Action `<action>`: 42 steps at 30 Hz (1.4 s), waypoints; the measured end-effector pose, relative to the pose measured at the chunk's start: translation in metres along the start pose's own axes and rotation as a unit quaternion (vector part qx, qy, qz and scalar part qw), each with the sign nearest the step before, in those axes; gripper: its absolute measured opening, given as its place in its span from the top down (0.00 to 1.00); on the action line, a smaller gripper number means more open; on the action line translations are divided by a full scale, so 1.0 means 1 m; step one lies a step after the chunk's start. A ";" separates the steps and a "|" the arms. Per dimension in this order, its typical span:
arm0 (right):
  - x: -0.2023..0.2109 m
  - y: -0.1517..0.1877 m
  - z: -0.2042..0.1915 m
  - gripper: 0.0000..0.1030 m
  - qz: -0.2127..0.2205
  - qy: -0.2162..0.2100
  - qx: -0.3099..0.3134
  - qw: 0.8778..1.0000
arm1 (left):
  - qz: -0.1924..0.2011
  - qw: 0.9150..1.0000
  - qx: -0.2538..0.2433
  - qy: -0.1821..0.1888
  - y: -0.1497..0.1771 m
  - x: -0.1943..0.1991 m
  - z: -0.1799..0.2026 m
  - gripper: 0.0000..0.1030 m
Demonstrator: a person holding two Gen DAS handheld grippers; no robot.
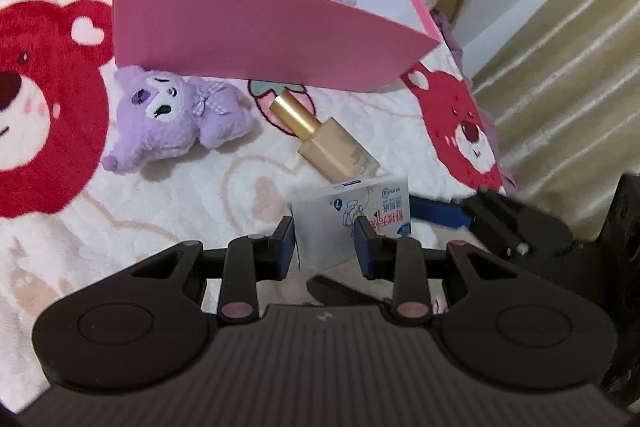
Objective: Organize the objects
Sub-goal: 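Carry the tissue pack with the left gripper toward the pink box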
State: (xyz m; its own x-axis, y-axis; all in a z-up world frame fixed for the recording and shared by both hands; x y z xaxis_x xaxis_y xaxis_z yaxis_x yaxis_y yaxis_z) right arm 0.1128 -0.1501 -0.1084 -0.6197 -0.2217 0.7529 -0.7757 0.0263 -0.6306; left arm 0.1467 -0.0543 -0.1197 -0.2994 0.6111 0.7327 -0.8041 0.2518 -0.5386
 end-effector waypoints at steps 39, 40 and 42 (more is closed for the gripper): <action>0.040 -0.172 -0.007 0.27 0.036 -0.056 0.084 0.994 | 0.087 0.994 -0.021 -0.063 -0.151 0.088 0.000 0.69; 0.033 -0.176 -0.003 0.29 0.029 -0.061 0.076 0.995 | 0.086 0.994 -0.018 -0.066 -0.155 0.083 -0.005 0.69; 0.017 -0.184 0.007 0.35 0.011 -0.067 0.058 0.996 | 0.081 0.994 -0.008 -0.075 -0.164 0.074 -0.015 0.68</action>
Point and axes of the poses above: each gripper's, at about its wrist camera, not at the fingertips, and x roughly against the way its jaws point, z to its right, y to its underside, the point moved 6 cm from there along -x, roughly the way its jaws point, and after that the axes turned 11 degrees about -x, right-handed, at the moved point
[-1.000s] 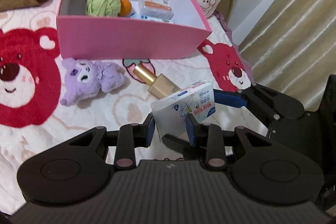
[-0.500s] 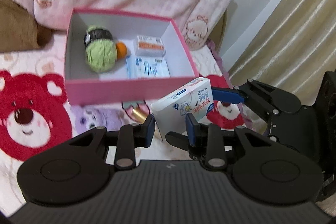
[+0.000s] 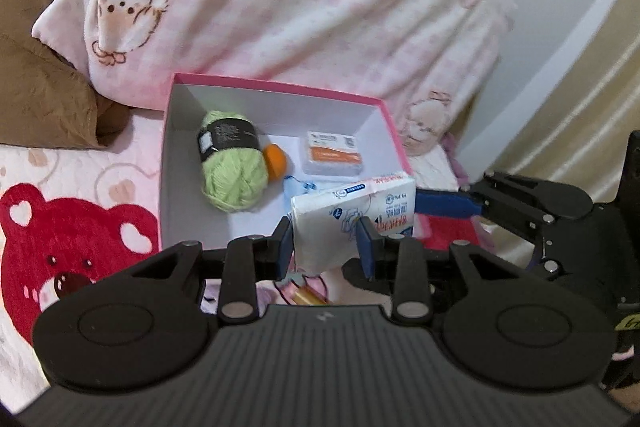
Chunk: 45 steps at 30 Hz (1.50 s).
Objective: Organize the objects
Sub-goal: 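Carry the tissue pack with the left gripper toward the pink box, then lower the white tissue pack into the box and open the left gripper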
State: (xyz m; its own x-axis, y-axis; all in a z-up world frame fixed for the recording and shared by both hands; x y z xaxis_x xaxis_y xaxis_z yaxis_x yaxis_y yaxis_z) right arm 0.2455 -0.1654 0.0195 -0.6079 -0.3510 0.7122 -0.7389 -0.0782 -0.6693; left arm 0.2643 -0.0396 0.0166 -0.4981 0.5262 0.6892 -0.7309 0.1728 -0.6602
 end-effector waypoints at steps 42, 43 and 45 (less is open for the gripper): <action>-0.088 0.013 0.073 0.46 -0.090 0.002 -0.108 0.990 | -0.121 0.985 0.025 -0.122 0.007 -0.095 -0.042 0.23; -0.078 0.012 0.071 0.45 -0.081 0.001 -0.107 0.991 | -0.118 0.984 0.016 -0.129 0.005 -0.086 -0.040 0.19; -0.064 0.008 0.067 0.44 -0.065 -0.001 -0.108 0.992 | -0.109 0.985 0.002 -0.135 0.003 -0.065 -0.035 0.14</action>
Point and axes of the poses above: each gripper's, at about its wrist camera, not at the fingertips, and x roughly against the way its jaws point, z to its right, y to its underside, the point moved 6 cm from there along -x, roughly the way its jaws point, and after that the axes turned 11 degrees about -x, right-handed, at the moved point
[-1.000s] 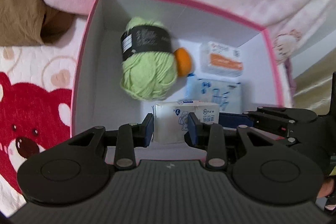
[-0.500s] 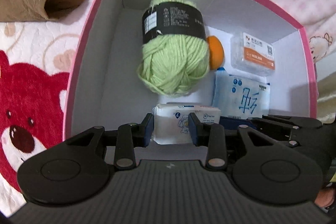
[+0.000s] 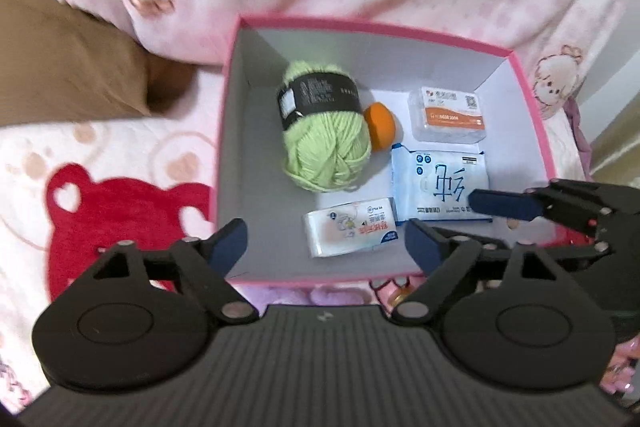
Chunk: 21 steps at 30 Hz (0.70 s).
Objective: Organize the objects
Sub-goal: 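Lower the white tissue pack into the box and open the left gripper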
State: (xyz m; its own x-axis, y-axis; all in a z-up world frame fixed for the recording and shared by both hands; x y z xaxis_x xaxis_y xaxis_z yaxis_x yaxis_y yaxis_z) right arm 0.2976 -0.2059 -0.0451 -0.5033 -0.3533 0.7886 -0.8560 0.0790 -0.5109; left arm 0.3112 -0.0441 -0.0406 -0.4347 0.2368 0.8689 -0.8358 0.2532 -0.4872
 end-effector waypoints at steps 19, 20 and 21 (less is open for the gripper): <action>0.127 0.042 -0.087 0.22 0.070 0.014 0.080 0.994 | 0.076 0.996 -0.036 0.042 0.046 0.147 -0.005 0.12; 0.131 0.046 -0.090 0.21 0.070 0.015 0.084 0.994 | 0.078 0.995 -0.037 0.044 0.050 0.151 -0.005 0.12; 0.134 0.049 -0.094 0.21 0.070 0.018 0.087 0.994 | 0.079 0.995 -0.038 0.047 0.054 0.154 -0.004 0.12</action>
Point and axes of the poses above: each gripper's, at about its wrist camera, not at the fingertips, and x roughly against the way its jaws point, z to its right, y to its underside, the point moved 6 cm from there along -x, roughly the way its jaws point, and after that the axes turned 11 degrees about -x, right-handed, at the moved point
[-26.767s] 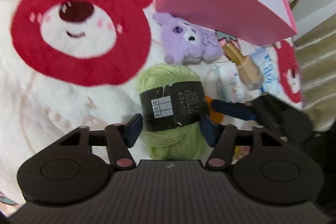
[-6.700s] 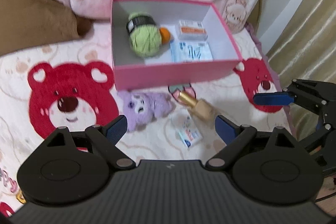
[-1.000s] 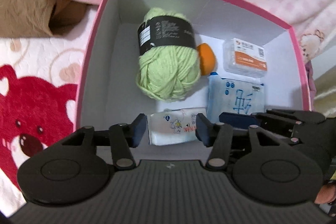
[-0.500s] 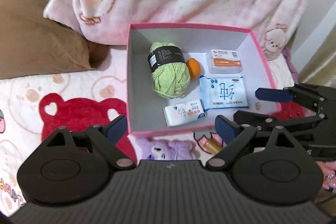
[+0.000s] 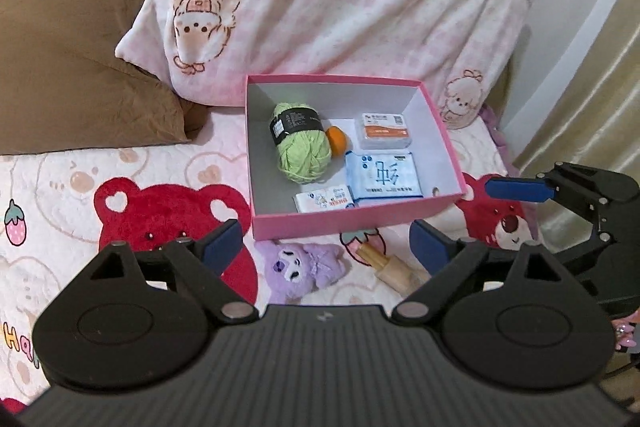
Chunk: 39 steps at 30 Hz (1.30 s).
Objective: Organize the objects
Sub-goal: 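Move the left tool to the purple plush toy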
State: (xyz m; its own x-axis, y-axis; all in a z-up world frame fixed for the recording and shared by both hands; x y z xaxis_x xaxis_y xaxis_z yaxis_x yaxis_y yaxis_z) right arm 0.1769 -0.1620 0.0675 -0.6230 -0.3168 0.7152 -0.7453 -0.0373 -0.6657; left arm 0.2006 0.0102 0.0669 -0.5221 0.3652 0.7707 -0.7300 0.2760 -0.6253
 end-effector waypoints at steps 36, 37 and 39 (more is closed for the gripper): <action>-0.129 0.099 0.000 0.10 -0.052 0.015 -0.064 0.996 | -0.045 0.998 0.034 0.034 0.125 -0.146 -0.052 0.12; -0.136 0.101 0.002 0.10 -0.053 0.011 -0.069 0.996 | -0.040 0.998 0.041 0.035 0.128 -0.151 -0.053 0.13; -0.148 0.106 0.002 0.11 -0.048 0.010 -0.066 0.997 | -0.032 0.998 0.054 0.032 0.132 -0.159 -0.056 0.19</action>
State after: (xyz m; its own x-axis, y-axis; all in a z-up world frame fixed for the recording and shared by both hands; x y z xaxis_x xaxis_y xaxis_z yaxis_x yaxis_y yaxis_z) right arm 0.1910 -0.1212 -0.1093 -0.5504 -0.2987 0.7797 -0.8260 0.0588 -0.5606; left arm 0.2118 0.0381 -0.1455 -0.4464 0.4069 0.7969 -0.8059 0.2042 -0.5557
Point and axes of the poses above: each gripper's, at about its wrist camera, not at the fingertips, and x roughly against the way its jaws point, z to its right, y to its underside, the point moved 6 cm from there along -x, roughly the way its jaws point, and after that the axes turned 11 degrees about -x, right-handed, at the moved point
